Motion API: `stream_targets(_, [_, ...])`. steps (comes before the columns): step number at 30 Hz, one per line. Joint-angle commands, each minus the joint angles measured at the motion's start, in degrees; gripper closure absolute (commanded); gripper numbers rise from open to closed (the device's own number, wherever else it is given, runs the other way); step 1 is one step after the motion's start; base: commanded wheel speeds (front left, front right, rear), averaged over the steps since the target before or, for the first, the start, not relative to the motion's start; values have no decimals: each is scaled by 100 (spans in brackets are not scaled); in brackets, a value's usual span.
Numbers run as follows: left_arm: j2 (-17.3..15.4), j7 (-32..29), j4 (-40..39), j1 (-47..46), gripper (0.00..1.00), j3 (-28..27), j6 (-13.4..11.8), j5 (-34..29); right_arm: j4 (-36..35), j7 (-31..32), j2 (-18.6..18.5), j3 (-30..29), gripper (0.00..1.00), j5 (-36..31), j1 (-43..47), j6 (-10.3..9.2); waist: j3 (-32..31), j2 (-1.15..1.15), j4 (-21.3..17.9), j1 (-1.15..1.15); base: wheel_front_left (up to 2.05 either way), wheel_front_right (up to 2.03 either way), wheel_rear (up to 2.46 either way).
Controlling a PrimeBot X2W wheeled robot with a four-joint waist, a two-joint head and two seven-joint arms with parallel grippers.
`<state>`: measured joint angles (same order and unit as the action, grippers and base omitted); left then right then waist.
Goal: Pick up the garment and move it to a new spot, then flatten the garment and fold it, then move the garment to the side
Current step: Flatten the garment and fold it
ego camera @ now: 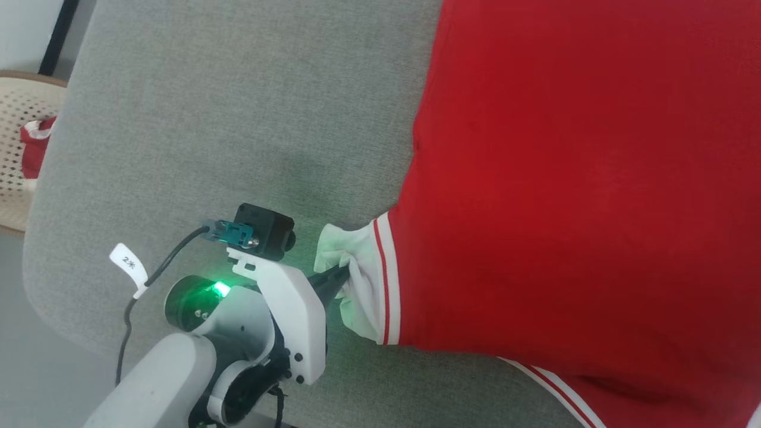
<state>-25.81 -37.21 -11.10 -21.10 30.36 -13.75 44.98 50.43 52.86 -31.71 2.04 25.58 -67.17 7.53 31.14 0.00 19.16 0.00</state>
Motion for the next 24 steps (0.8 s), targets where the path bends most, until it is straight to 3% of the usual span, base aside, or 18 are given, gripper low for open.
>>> stream_targets(1, [4,22,111,-8,100,4,5,3,577,539,214,140,15,-56,496,-8,39,0,51,0,0,0,0])
stream_targets(2, [11,30,137,-3,100,-8,13,14,702,733,256,160,67,-38,514,-7,38,0,53,0,0,0,0])
stream_targets(3, [13,44,161,1,100,-18,19,25,748,796,260,211,100,-63,517,-5,35,0,49,0,0,0,0])
stream_targets(12, [-122,148,259,102,100,-188,-62,28,204,582,106,819,100,88,767,-7,-213,0,-257,0,0,0,0])
stream_targets(24, [-541,135,179,381,100,-548,-298,80,-2189,566,-413,2046,100,1515,2061,-6,-817,0,-1178,0,0,0,0])
